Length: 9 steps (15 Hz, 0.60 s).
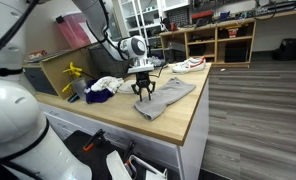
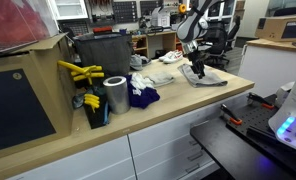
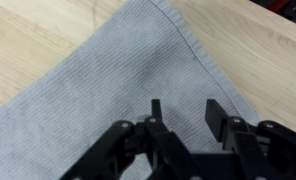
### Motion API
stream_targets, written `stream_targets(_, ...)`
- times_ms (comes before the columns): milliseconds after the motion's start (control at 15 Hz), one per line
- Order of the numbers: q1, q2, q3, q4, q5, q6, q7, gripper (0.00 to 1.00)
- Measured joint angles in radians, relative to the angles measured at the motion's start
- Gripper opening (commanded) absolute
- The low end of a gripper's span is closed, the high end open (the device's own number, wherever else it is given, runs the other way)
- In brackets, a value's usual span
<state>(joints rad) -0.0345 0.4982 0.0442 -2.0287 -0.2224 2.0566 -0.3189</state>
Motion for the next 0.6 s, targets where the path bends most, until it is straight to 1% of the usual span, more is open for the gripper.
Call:
stream_targets(67,-0.003,-0.002,-0.002,0.005,0.001,0.000,0.000,0.12)
stream_targets(200,-0.010,-0.010,-0.002,0.008,0.004,0.006,0.000,0.00)
stream_targets(333,-0.013,-0.011,-0.002,0.002,0.004,0.031,-0.001,0.00)
stream_targets(600,-0.014,-0.010,-0.003,-0.057,0.000,0.106,-0.013,0.00)
